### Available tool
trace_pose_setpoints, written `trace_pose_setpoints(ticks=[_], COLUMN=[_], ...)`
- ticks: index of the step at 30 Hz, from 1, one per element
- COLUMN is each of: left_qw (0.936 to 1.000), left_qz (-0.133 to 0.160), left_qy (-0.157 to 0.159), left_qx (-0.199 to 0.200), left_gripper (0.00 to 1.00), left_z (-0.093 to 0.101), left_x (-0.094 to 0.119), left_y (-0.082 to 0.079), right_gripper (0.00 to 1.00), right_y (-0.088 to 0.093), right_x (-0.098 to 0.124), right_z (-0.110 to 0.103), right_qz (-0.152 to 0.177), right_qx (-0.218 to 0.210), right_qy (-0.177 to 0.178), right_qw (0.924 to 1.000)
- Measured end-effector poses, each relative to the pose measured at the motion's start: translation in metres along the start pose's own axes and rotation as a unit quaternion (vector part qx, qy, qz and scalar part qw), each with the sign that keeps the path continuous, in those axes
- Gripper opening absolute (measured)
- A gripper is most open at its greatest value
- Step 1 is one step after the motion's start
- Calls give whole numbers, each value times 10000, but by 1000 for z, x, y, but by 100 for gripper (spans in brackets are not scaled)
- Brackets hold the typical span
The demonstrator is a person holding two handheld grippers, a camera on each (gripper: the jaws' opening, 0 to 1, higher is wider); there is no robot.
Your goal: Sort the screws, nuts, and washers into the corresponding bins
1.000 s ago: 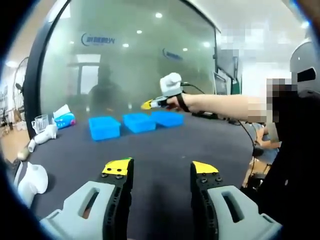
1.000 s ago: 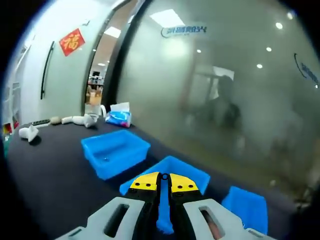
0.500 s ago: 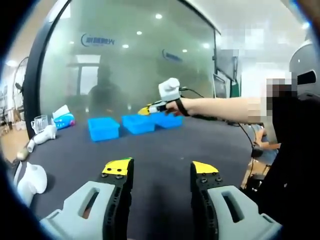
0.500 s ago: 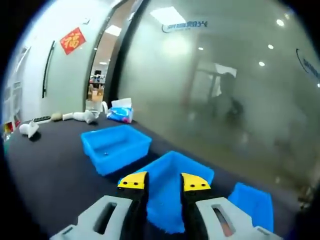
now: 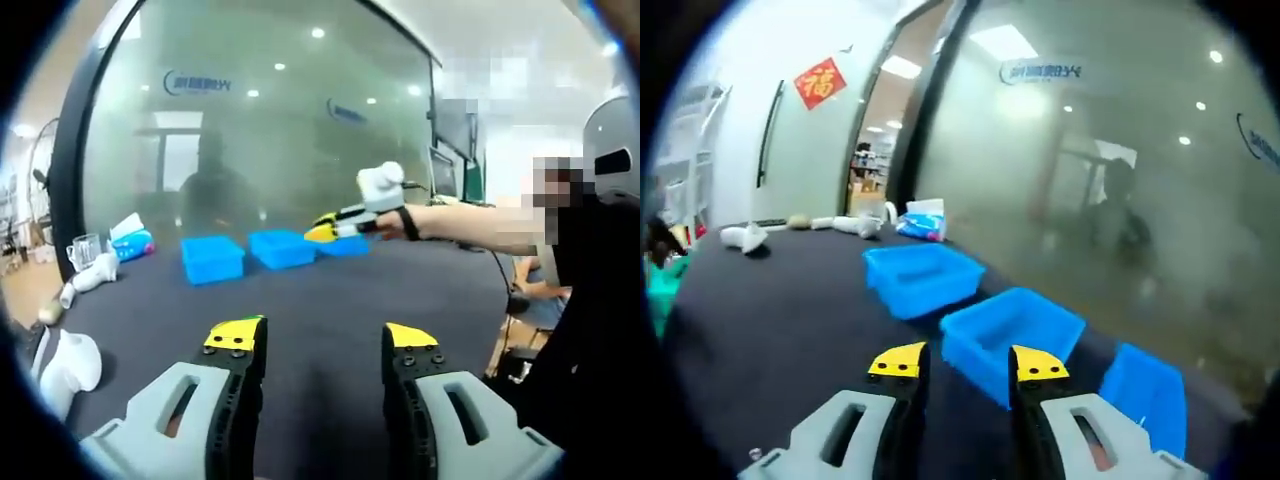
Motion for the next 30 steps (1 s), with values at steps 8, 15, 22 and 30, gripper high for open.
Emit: trace_pose_setpoints(ticks=[8, 15, 22, 30], left_qw=[10000, 9999, 9998, 9997], left_qz=[-12, -31, -36, -81], left_qy=[-8, 25, -54, -53], left_qx=[-57, -134, -186, -223], left_gripper=[44, 44, 44, 44], left_z=[0, 0, -6, -9], left_x=[-1, -2, -1, -2], left_y=[-2, -5, -7, -6], right_gripper=[32, 32, 32, 32], right_y=[3, 8, 12, 26], right_x=[59, 105, 151, 187], right_z=[-26, -39, -44, -57], right_qz=[78, 223, 368, 249], right_qx=[-61, -101, -399, -486], right_qy=[-330, -482, -350, -432], right_qw=[9994, 9985, 9979, 9976])
Point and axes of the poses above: the point that each gripper's makers call its tool centre point, and the gripper's own axes: x roughly backward along the fingers, z roughly to its right, y roughly out of its underside, the point moved 6 cm from there along x, roughly backward along the fingers, and after that the axes turned 8 degrees about z, right-handed, at the moved point
